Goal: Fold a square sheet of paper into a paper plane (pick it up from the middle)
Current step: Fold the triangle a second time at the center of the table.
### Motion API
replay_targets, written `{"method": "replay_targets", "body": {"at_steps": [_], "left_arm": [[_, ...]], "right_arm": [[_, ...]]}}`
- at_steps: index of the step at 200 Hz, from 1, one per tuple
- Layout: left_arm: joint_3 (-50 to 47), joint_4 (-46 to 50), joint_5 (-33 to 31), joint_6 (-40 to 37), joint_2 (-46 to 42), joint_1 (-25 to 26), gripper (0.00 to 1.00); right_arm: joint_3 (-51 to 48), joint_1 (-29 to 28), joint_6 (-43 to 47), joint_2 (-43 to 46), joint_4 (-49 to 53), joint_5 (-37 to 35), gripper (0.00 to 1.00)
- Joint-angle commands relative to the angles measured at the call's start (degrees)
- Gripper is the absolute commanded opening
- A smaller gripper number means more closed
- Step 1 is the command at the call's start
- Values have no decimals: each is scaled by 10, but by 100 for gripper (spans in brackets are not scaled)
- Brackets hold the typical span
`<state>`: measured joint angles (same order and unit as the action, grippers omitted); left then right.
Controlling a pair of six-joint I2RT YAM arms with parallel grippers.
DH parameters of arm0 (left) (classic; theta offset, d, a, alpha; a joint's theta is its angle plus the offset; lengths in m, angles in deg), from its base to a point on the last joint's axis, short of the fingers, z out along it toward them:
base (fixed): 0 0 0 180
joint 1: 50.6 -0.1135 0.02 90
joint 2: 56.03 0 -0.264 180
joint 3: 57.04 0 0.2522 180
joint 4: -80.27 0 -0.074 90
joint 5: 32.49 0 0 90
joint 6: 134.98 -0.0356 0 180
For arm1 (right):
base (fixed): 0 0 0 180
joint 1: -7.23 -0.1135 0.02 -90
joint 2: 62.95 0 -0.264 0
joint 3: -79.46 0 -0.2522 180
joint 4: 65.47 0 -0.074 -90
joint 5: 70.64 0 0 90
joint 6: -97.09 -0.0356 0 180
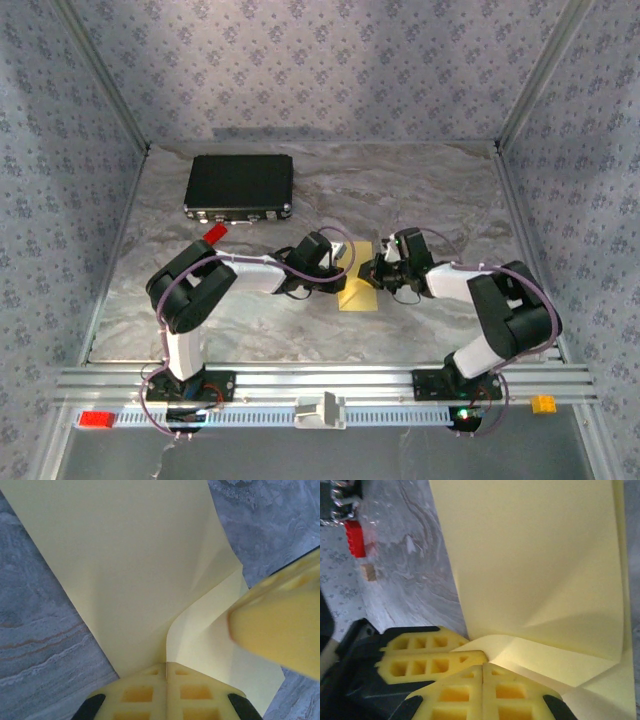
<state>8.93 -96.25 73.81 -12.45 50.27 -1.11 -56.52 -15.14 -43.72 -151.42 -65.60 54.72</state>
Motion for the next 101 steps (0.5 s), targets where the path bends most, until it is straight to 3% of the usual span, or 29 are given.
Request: {"method": "replay_targets", "body": {"at_steps": [1,56,101], "left_arm": [[-7,29,2,-9,13,-5,3],[-4,32,-1,-8,11,-5,4],[4,48,-11,-4,-13,-7,10]], "right_arm": [[-7,-6,-1,-19,10,-4,4],[-39,9,12,-52,8,-25,3],[-39,11,13,-39,20,-28,2]]}}
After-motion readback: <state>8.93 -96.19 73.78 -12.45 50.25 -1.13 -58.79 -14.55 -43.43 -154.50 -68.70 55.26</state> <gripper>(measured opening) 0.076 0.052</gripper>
